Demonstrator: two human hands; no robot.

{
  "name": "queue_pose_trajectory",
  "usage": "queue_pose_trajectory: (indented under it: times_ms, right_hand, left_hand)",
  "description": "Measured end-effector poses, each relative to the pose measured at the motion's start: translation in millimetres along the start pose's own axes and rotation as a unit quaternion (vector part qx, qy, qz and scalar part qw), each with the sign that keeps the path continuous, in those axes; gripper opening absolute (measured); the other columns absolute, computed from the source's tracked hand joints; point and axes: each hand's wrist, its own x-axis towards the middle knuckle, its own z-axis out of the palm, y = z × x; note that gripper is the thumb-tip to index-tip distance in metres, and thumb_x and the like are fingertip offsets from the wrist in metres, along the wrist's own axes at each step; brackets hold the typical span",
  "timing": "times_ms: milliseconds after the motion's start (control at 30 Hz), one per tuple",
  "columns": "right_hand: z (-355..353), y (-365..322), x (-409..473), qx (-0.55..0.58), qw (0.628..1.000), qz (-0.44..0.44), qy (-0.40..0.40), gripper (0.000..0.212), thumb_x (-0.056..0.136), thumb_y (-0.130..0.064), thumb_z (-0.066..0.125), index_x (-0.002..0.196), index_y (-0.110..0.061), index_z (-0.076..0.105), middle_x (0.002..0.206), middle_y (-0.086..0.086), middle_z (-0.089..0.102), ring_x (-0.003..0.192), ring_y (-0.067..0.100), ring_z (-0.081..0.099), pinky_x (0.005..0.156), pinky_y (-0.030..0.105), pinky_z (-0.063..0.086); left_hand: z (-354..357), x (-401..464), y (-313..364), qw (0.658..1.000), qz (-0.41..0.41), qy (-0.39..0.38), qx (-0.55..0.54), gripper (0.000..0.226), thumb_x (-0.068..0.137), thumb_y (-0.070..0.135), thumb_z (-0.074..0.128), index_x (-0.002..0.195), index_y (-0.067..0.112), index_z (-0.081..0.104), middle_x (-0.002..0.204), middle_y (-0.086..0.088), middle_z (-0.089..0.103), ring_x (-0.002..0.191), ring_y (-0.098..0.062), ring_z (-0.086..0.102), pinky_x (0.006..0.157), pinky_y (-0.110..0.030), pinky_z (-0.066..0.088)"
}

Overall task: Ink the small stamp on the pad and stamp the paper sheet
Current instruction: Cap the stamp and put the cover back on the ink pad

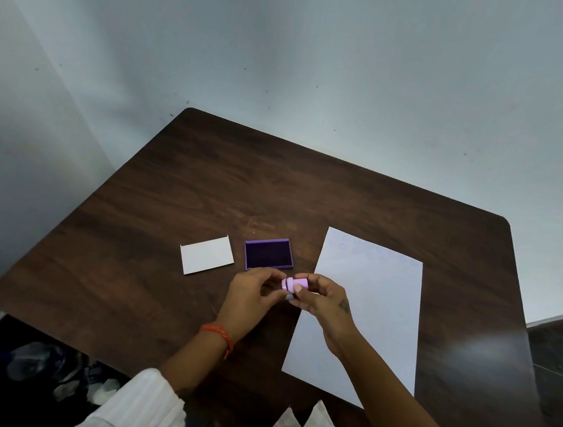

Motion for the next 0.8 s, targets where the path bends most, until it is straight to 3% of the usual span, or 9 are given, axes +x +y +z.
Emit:
queue_pose_trajectory:
  times_ms: [167,333,500,700,800]
  right_hand:
    - [-2.2,-2.5,0.5,-0.017,1.0,-0.004,-0.012,0.026,0.081,-0.019,0.067,0.104,-0.008,0.064,0.108,0.016,0.067,0.098,0.028,0.064,0.092,0.043,0.054]
    - [-2.9,-3.6,0.8,-0.022,0.999,-0.014,-0.024,0.019,0.079,-0.019,0.069,0.097,-0.015,0.065,0.101,0.009,0.068,0.092,0.023,0.065,0.083,0.031,0.056]
    - [-6.0,-3.7,2.4,0.013,0.999,-0.003,-0.047,0.024,0.079,-0.018,0.068,0.1,-0.007,0.066,0.099,0.014,0.069,0.087,0.023,0.069,0.077,0.026,0.057]
    - [-5.6,-5.7,0.9,0.041,0.997,0.035,-0.057,0.028,0.082,-0.027,0.064,0.101,-0.007,0.065,0.095,0.011,0.071,0.08,0.02,0.071,0.068,0.022,0.059]
    - [-7.5,-5.8,-0.9,0.07,0.995,0.007,-0.063,0.021,0.081,-0.019,0.067,0.101,-0.013,0.064,0.101,0.01,0.069,0.088,0.021,0.07,0.07,0.021,0.058]
  left_hand:
    - [-1.0,-1.5,0.2,1.0,-0.005,0.002,-0.022,0.028,0.075,0.02,0.072,0.102,0.018,0.066,0.1,-0.004,0.07,0.084,-0.004,0.059,0.074,-0.003,0.04]
    - [-1.0,-1.4,2.9,0.999,-0.005,0.009,-0.043,0.025,0.074,0.019,0.073,0.098,0.016,0.066,0.099,-0.004,0.069,0.085,-0.009,0.062,0.073,-0.008,0.046]
    - [-3.8,-1.2,4.7,0.999,0.006,0.008,-0.052,0.025,0.073,0.017,0.074,0.097,0.014,0.067,0.098,-0.006,0.069,0.086,-0.011,0.063,0.078,-0.016,0.051]
    - [-8.4,-1.3,2.9,0.998,0.013,-0.002,-0.067,0.024,0.072,0.018,0.074,0.096,0.017,0.067,0.095,-0.002,0.069,0.083,-0.004,0.062,0.073,-0.007,0.049]
    - [-8.6,-1.7,1.3,0.997,0.001,-0.001,-0.071,0.025,0.072,0.018,0.075,0.095,0.019,0.067,0.095,0.002,0.069,0.082,0.0,0.061,0.071,-0.002,0.047]
